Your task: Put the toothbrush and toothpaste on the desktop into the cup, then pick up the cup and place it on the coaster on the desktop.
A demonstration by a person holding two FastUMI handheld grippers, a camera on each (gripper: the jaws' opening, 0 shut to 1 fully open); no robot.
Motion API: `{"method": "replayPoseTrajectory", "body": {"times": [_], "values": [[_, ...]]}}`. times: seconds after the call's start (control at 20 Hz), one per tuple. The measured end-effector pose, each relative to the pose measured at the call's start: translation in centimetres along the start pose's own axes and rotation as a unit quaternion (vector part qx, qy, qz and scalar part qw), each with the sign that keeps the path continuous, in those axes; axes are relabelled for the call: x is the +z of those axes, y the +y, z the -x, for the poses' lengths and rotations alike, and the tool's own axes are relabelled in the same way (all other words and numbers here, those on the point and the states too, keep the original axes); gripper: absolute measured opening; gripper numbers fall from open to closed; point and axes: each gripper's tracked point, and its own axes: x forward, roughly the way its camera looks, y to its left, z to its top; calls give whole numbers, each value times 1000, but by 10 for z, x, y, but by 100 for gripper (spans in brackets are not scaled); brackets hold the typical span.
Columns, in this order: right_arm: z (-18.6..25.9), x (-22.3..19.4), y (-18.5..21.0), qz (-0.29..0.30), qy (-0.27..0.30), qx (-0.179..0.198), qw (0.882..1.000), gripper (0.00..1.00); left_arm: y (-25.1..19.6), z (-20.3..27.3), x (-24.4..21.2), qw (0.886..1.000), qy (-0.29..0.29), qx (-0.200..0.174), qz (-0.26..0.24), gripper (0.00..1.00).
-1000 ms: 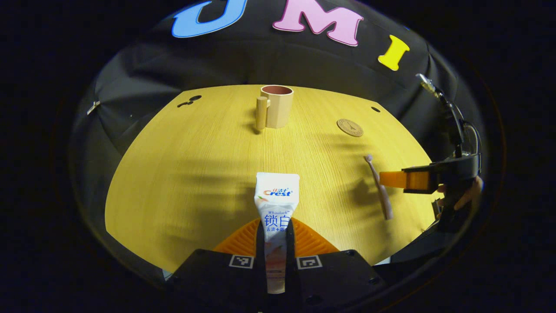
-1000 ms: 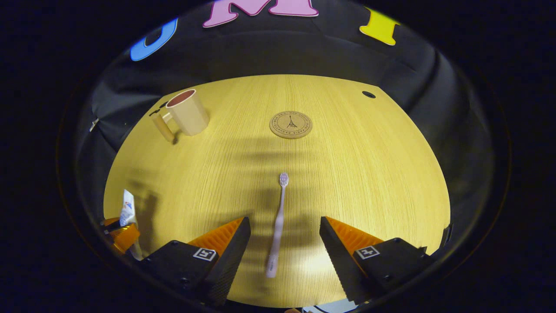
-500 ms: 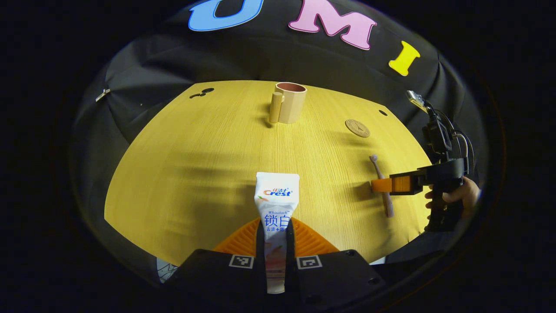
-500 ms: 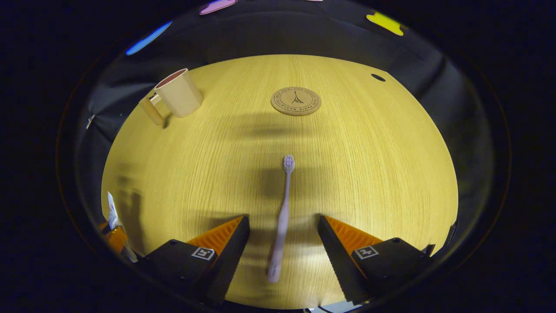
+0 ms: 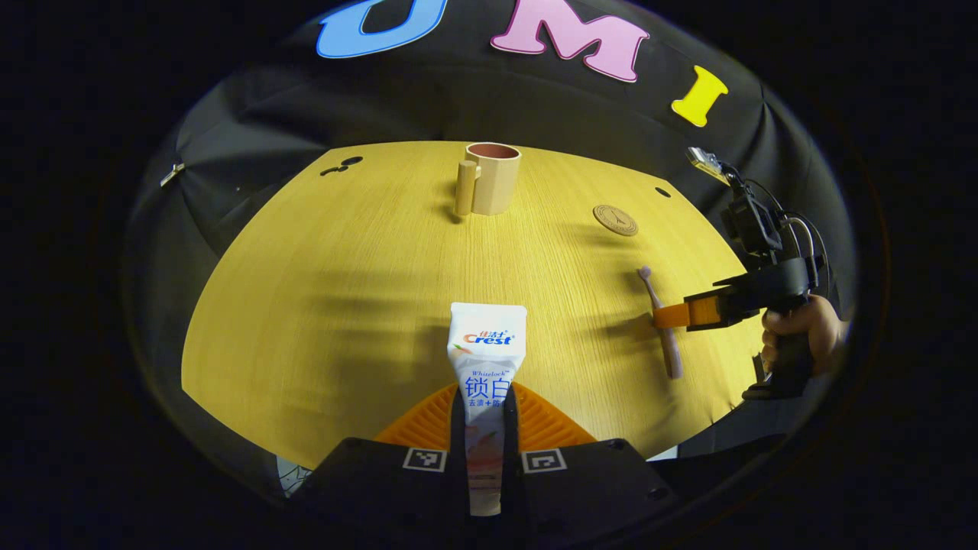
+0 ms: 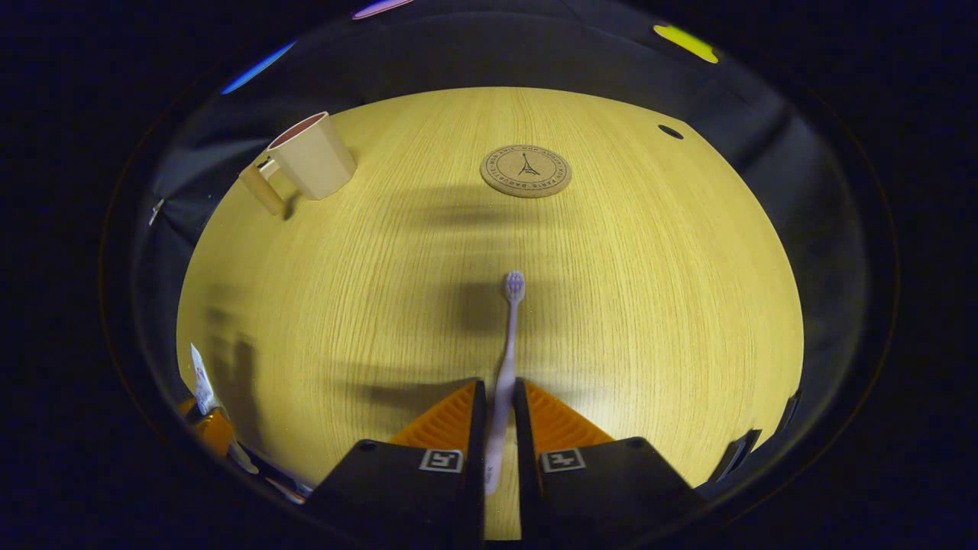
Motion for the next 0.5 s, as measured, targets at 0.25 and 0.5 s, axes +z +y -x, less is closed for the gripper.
{"method": "replayPoseTrajectory", "body": {"times": [0.25,0.5], "values": [[1,-6,4,46,9,38,998,6,-2,2,0,1000,5,3,16,22],[4,-7,-4,34,23,63,997,6,0,3,13,999,-7,13,46,17]]}}
